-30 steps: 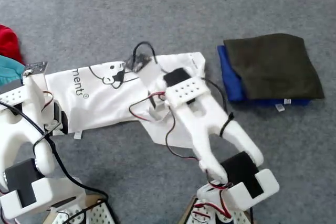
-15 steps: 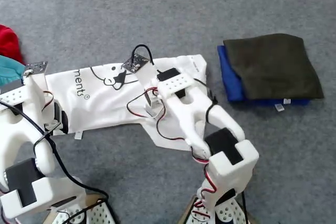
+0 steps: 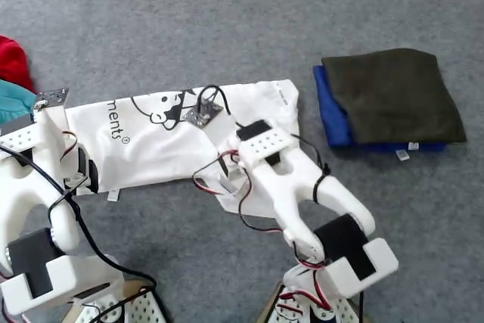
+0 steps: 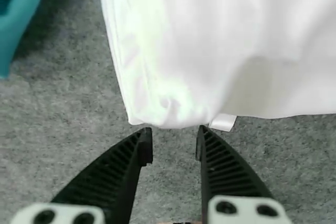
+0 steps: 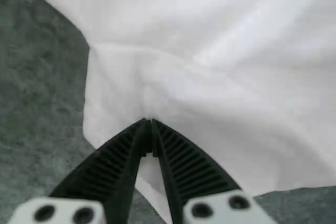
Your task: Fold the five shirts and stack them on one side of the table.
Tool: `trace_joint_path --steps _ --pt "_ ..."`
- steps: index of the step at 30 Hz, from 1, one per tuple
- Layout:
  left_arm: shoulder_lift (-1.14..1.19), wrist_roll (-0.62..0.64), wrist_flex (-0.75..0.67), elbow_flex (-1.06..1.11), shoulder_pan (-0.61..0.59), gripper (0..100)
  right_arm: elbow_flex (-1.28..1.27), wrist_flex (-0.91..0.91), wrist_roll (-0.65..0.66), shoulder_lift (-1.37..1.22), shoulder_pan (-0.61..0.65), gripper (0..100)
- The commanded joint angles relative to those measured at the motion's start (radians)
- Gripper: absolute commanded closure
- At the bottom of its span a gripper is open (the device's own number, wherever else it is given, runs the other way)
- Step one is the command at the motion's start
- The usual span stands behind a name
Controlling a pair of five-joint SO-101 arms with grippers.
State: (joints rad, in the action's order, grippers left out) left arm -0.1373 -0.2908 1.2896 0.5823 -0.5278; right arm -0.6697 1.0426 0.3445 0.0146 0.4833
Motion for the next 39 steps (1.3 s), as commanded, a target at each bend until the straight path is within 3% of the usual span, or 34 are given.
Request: trace_joint_path --steps 1,5,9,13,21,26,31,35,39 --pt "-0.020 -0.008 -0.008 -0.004 0.002 84 -0.028 0.071 0.008 0.102 0.048 98.5" --pt "-0.020 -0.008 -0.008 -0.004 0.008 84 -0.048 0.143 0.046 0.280 0.087 98.5" --pt "-0.020 -0.006 -0.006 -0.004 0.007 84 -0.036 0.080 0.049 0.412 -0.018 98.5" --pt "-0.020 -0.006 -0.006 -0.004 0.007 84 -0.053 -0.015 0.072 0.361 -0.098 98.4" --pt "-0.020 0.003 -0.023 -0.022 0.013 84 -0.173 -0.014 0.071 0.222 -0.092 98.5" --pt "-0.020 0.175 -0.114 -0.084 0.076 84 -0.196 -0.017 0.075 0.222 -0.144 98.5" --pt "-0.018 0.304 -0.216 -0.185 0.134 84 -0.001 0.094 0.069 0.268 -0.247 98.5" --pt "0.012 0.364 -0.420 -0.186 0.148 84 0.214 0.204 0.075 0.311 -0.313 98.5" --pt "0.186 0.365 -0.620 -0.170 0.157 84 0.302 0.107 0.077 0.268 -0.345 98.4"
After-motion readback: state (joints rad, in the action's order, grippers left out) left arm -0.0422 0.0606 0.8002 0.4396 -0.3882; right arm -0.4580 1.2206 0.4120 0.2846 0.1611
